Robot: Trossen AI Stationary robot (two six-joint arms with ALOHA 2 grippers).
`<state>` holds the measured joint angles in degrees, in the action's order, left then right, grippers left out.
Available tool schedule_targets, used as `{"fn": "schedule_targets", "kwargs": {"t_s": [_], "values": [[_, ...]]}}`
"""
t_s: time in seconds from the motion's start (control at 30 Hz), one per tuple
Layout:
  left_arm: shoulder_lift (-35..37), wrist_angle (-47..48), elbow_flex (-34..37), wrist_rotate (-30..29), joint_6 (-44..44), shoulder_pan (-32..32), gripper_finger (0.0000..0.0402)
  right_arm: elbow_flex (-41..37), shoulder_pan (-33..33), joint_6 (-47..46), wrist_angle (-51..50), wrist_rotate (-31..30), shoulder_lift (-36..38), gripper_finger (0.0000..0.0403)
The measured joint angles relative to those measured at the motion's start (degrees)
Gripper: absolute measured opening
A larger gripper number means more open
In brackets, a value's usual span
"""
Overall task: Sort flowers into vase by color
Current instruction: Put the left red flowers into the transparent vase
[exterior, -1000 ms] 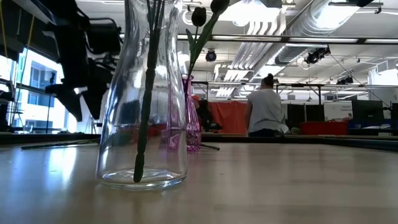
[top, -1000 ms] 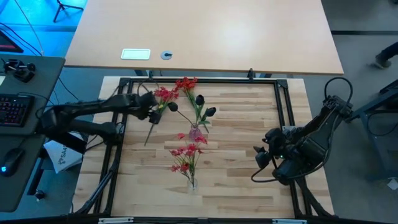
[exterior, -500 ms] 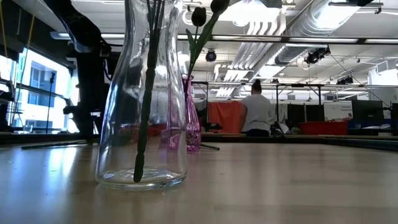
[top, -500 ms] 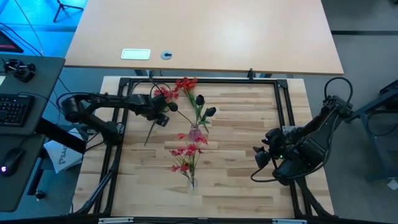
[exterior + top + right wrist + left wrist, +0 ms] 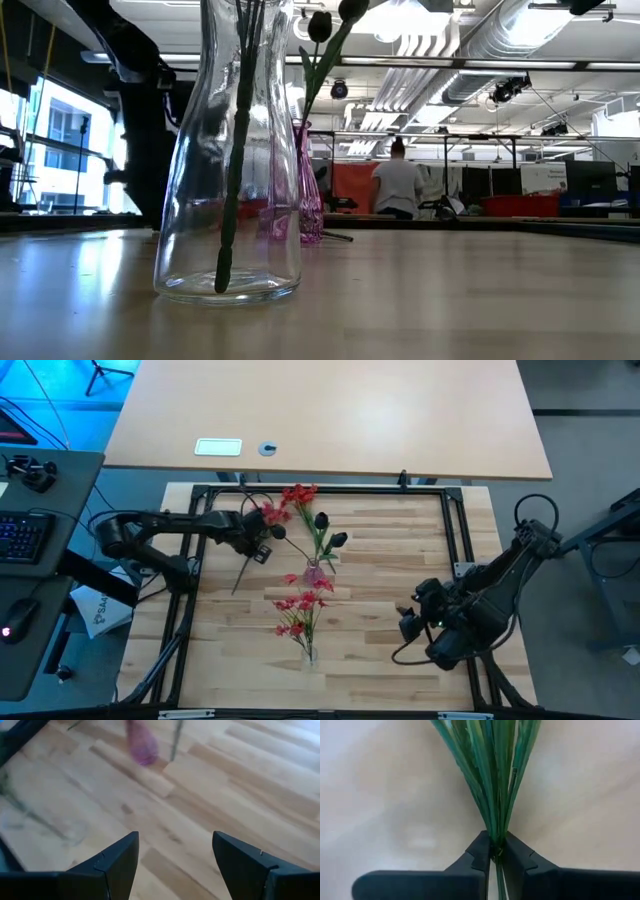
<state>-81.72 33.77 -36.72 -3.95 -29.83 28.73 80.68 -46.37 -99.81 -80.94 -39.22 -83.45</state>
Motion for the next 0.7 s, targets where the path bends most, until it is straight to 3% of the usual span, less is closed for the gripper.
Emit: {"fn": "schedule_targets", "kwargs": {"t_s": [0.13, 0.47, 0.7], "values": [[9.3, 1.2, 0.0, -2.1, -0.4, 0.1, 0.0006, 0.0, -1.1, 3.7, 4.6, -0.7, -1.2, 0.0247], [35.8, 1.4, -3.1, -5.6, -5.9, 0.2, 0.0002, 0.0, -1.8, 2.3, 5.8, -7.3, -1.3, 0.0247], [46.1, -2.1, -12.0, -3.9, 2.5, -4.0, 0.0001, 0.0, -1.8, 3.6, 5.5, -7.3, -1.3, 0.0247]]}}
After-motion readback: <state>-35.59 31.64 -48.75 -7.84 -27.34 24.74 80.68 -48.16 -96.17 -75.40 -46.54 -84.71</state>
